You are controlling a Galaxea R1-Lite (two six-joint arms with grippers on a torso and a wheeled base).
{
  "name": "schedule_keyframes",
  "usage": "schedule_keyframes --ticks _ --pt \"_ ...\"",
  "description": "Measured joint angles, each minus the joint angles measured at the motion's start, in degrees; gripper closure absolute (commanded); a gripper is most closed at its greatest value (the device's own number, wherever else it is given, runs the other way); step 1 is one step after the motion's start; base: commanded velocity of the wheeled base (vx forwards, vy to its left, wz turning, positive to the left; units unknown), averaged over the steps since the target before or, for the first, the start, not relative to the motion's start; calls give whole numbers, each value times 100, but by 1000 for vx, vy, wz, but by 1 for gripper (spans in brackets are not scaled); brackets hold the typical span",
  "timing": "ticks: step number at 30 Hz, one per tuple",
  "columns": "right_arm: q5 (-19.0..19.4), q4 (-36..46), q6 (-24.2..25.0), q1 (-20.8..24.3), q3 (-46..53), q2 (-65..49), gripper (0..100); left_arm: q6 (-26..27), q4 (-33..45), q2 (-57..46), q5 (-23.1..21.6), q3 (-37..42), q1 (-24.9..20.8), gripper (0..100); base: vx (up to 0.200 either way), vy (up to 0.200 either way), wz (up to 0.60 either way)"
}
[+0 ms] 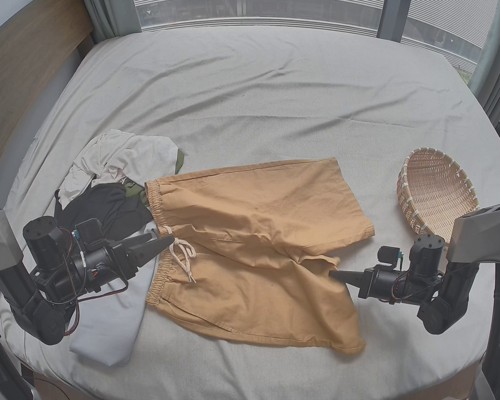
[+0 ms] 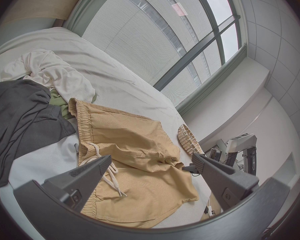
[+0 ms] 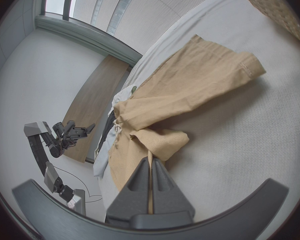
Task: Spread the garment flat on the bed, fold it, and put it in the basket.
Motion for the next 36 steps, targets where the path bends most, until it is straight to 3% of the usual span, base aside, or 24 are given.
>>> schedule_keyframes --ticks 14,19,26,27,36 --pt "-641 2 -419 1064 511 -595 100 0 0 -4 -4 -6 6 0 0 0 0" --pt "-701 2 -672 1240 480 -433 100 4 0 -4 -1 -9 6 0 0 0 0" --pt "-1112 4 -1008 1495 288 27 100 6 0 -6 -1 -4 6 0 0 0 0" --pt "-1117 0 -1015 1527 265 68 0 6 0 -6 -1 -4 6 0 0 0 0" --pt "-1097 0 -975 1704 221 149 0 9 0 0 -4 -4 4 0 0 0 0"
